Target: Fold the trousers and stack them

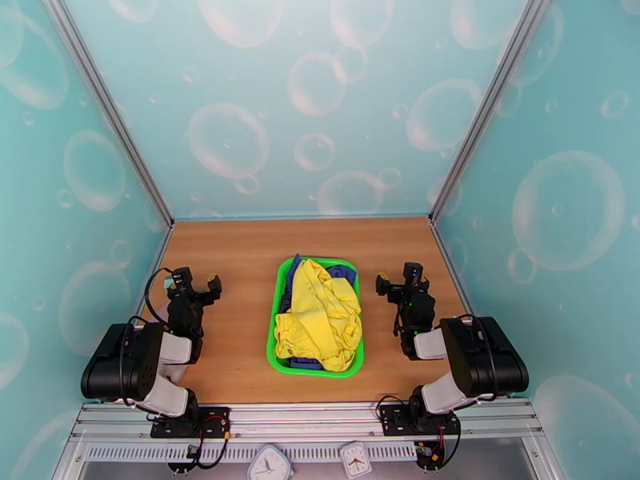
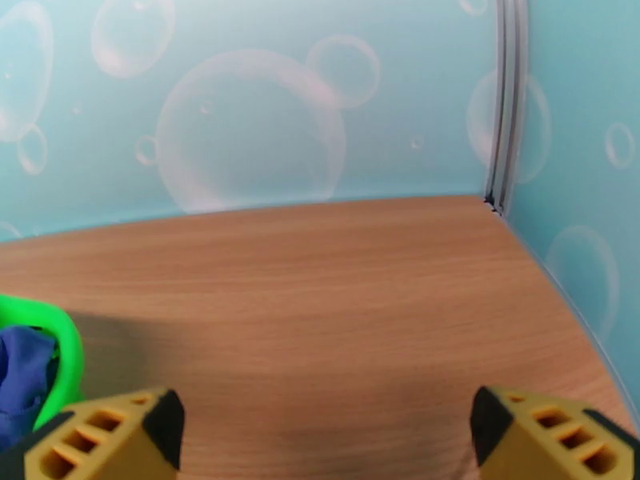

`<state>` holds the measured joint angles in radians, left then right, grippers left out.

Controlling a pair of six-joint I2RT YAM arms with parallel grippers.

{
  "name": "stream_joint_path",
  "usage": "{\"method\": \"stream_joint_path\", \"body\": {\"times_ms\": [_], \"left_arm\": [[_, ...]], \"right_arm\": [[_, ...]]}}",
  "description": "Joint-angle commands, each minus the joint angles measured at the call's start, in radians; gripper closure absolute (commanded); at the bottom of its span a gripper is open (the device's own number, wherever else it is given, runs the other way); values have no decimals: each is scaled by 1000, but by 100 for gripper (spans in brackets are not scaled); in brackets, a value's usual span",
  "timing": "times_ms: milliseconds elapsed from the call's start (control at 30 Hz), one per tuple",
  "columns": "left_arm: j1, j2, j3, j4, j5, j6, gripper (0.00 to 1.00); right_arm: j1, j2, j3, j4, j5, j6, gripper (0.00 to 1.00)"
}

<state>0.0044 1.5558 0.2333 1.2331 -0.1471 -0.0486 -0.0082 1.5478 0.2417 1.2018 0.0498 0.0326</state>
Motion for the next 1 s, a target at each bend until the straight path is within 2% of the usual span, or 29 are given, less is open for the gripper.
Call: {"method": "stream_joint_path", "body": {"times_ms": [0, 267, 733, 867, 967], "left_arm": [[-11, -5, 13, 1, 7, 10, 0], [-11, -5, 13, 0, 8, 9, 1], [-2, -5, 18, -7, 8, -3, 0], [-17, -31, 18, -18, -16, 11, 1], [-83, -167, 74, -213, -155, 45, 1]], "right_arm": [[-6, 11, 20, -14, -3, -8, 1], [-20, 12, 25, -25, -27, 3, 1], [-14, 12, 30, -33, 4, 6, 1], [25, -11, 2, 10, 115, -10, 1], [66, -160, -11, -87, 296, 5, 1]]}}
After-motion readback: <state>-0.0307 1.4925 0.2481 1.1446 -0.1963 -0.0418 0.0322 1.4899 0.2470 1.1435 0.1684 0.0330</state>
